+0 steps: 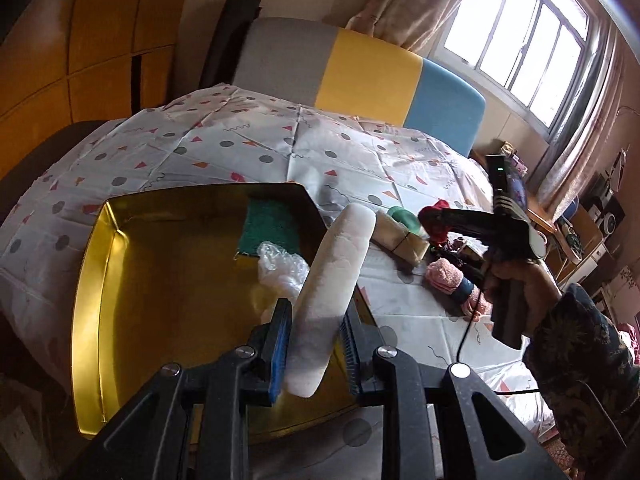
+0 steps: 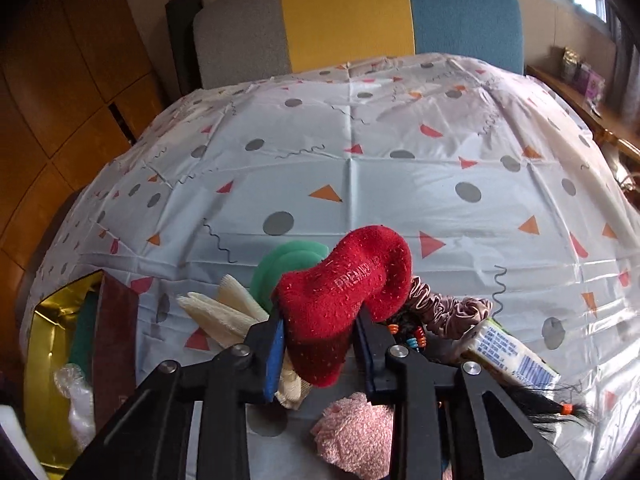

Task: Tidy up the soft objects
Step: 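Carry the foam block into the box with the left tool while the right tool grasps the red sock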

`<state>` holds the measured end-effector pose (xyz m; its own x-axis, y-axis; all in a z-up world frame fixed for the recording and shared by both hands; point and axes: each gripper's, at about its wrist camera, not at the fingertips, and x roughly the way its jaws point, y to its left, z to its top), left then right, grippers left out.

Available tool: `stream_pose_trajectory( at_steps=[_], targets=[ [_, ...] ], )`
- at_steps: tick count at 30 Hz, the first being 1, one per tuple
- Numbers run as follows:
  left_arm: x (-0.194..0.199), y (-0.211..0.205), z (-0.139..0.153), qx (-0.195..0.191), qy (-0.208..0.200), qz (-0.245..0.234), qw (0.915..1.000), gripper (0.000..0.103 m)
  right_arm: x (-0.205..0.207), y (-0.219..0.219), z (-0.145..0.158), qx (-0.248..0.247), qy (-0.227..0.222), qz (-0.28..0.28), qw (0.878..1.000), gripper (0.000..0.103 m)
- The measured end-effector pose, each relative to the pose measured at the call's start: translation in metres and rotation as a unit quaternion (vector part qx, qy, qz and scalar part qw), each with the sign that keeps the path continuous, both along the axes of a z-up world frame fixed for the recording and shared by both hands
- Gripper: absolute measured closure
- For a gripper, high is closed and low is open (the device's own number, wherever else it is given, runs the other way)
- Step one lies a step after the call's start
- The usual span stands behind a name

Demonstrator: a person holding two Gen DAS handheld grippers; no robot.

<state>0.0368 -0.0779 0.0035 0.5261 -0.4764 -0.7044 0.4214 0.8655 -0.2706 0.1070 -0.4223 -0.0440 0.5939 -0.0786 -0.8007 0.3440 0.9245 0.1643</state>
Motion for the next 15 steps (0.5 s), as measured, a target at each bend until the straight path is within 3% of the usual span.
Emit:
stream_pose_trajectory(
  at_steps=[4,7,11,15],
  targets=[
    [0.003,0.017,-0.004,-0.003,0.003,0.025,0.9997,0.080,-0.030,0.023,0.031,-0.008,-0.032,0.067,0.997,0.073],
    [0.004,0.029,-0.007,-0.007,0.011,0.046,0.9989,0.079,-0.056,0.046,0.035,-0.003,-0.031,0.126,0.991,0.072],
    [0.004,0.048,-0.009,-0.005,0.017,0.077,0.9969,0.079,-0.092,0.077,0.011,0.004,0.000,0.192,0.981,0.072],
    [0.005,0.068,-0.013,-0.003,0.024,0.109,0.9937,0.079,-0.117,0.098,-0.025,-0.017,0.042,0.215,0.976,0.072]
  ],
)
